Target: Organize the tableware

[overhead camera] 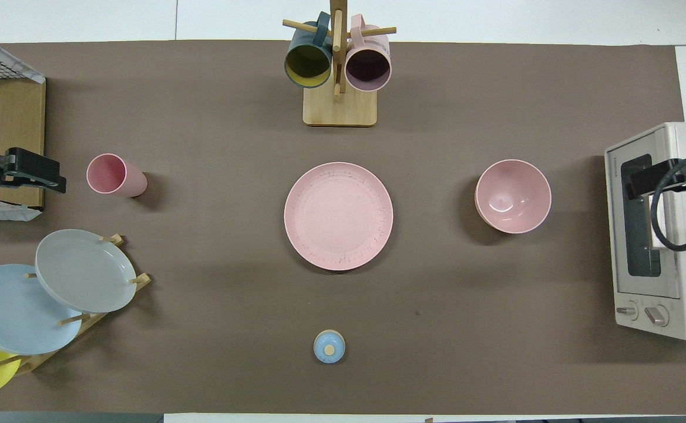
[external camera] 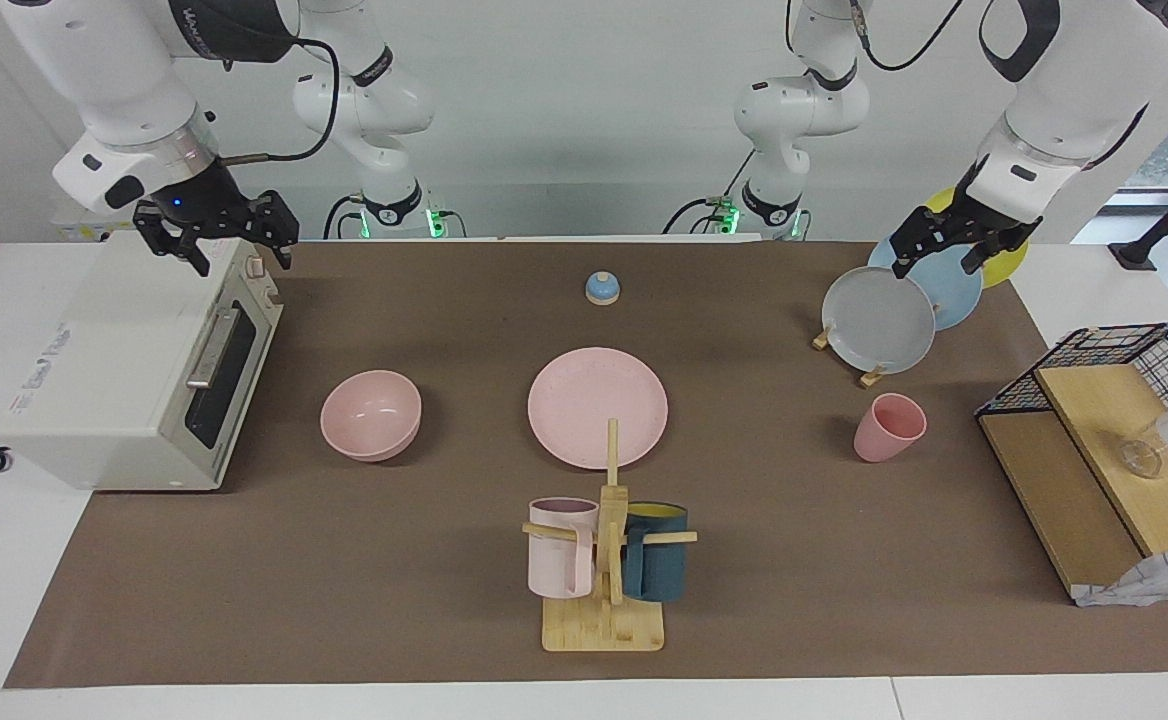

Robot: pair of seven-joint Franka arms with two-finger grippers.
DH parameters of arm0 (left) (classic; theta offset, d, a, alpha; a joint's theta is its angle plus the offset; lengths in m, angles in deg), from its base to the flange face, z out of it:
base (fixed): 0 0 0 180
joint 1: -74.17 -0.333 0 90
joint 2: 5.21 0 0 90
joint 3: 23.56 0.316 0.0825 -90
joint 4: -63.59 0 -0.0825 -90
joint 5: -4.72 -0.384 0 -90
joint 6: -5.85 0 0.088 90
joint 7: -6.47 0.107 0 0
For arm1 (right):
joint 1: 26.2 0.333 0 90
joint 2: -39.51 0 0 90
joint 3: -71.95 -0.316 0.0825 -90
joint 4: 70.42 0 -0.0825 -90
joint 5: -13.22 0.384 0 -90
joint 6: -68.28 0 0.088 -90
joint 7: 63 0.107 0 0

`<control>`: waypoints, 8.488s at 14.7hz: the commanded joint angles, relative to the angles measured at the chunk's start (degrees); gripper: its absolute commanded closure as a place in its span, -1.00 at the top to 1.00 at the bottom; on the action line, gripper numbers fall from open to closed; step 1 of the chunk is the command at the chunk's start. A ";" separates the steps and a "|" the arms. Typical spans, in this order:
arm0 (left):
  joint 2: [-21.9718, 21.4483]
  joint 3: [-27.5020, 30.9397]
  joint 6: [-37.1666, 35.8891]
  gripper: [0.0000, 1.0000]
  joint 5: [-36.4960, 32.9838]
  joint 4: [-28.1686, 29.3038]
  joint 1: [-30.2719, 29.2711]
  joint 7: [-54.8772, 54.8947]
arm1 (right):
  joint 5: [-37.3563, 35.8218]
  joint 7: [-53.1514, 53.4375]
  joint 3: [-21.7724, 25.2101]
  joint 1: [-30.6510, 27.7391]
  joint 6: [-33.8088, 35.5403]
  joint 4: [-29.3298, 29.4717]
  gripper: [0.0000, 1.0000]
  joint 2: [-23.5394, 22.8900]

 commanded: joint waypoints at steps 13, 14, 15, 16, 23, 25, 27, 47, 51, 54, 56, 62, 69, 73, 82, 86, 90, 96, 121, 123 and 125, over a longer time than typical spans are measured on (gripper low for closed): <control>-1.07 -0.69 -0.43 1.00 -1.05 0.72 -0.67 -0.42 | 3.56 5.08 -6.93 1.83 -19.70 -17.37 1.00 3.27; -1.07 -0.69 -0.43 1.00 -1.05 0.72 -0.58 -0.42 | 3.56 5.87 -6.94 2.61 -24.08 -19.93 1.00 1.78; -1.07 -0.69 -0.43 1.00 -1.05 0.72 -0.58 -0.42 | 3.56 6.05 -6.94 3.40 -28.74 -22.39 1.00 0.46; -1.07 -0.69 -0.43 1.00 -1.05 0.72 -0.58 -0.50 | 3.56 6.06 -6.94 3.85 -32.70 -24.94 1.00 -0.25; -1.07 -0.69 -0.43 1.00 -1.05 0.72 -0.67 -0.59 | 2.77 6.40 -7.12 6.49 -46.54 -34.28 1.00 -4.03; -1.07 -0.78 -0.43 1.00 -1.05 0.72 -0.15 -0.59 | 0.68 6.23 -7.21 7.63 -49.51 -34.98 0.96 -5.26; -1.07 -0.78 -0.43 1.00 -1.05 0.72 -0.14 -0.59 | -3.19 6.58 -7.21 7.63 -50.76 -35.51 0.52 -6.23; -1.25 -0.69 2.37 1.00 -1.05 1.50 -0.67 -0.68 | -4.79 18.15 -11.86 11.57 -28.39 -14.29 -1.00 -11.75; 2.60 -0.61 10.35 1.00 -1.05 5.10 -1.81 -0.59 | -4.79 33.44 -11.95 20.27 -25.09 -4.67 -1.00 -15.19; 11.91 -0.61 18.79 1.00 -1.40 4.68 -1.29 0.37 | -5.05 43.11 -11.78 27.11 -20.54 4.71 -1.00 -21.76; 15.61 -0.69 23.02 1.00 -3.16 4.67 -0.94 2.74 | -8.02 51.37 -11.78 31.70 -19.21 13.93 -1.00 -29.31; 18.26 -0.87 25.14 1.00 -2.99 6.60 -0.67 3.80 | -9.97 57.73 -11.95 34.18 -28.60 11.44 -1.00 -33.13; 17.73 -0.87 27.87 0.98 -2.72 11.44 0.21 3.28 | -12.26 58.17 -11.95 34.26 -35.37 2.83 -1.00 -31.64; 17.56 -0.78 28.83 0.19 -2.81 13.37 0.21 3.80 | -11.74 58.09 -11.95 34.00 -32.32 6.39 0.17 -31.81; 17.38 -0.96 23.59 -1.00 -2.64 7.86 0.29 4.95 | -6.12 37.03 -11.60 18.12 -15.36 5.82 1.00 -14.61; 17.64 -1.22 7.70 -1.00 1.04 -7.15 4.94 -10.21 | 1.52 21.56 -11.25 4.58 -5.16 4.57 1.00 -6.96; 18.44 -1.40 2.72 -1.00 3.60 -15.98 16.25 -33.22 | 1.72 9.75 -5.90 1.74 -4.88 -4.03 1.00 0.79; 21.51 -1.13 14.40 -1.00 1.33 -12.92 33.24 -52.69 | 1.19 8.00 -2.55 3.15 -7.00 -11.85 1.00 3.25; 26.52 -1.22 28.31 0.76 0.35 -1.39 38.09 -60.09 | -0.22 7.81 0.18 1.74 -1.28 -5.63 1.00 0.89; 25.56 -0.78 27.35 1.00 0.35 -1.65 37.65 -59.57 | -0.22 7.73 0.44 1.92 -1.28 -5.63 1.00 1.41; 22.68 -0.69 24.80 1.00 0.35 -1.74 35.11 -57.12 | -0.22 7.73 0.70 2.27 -1.28 -6.41 1.00 2.73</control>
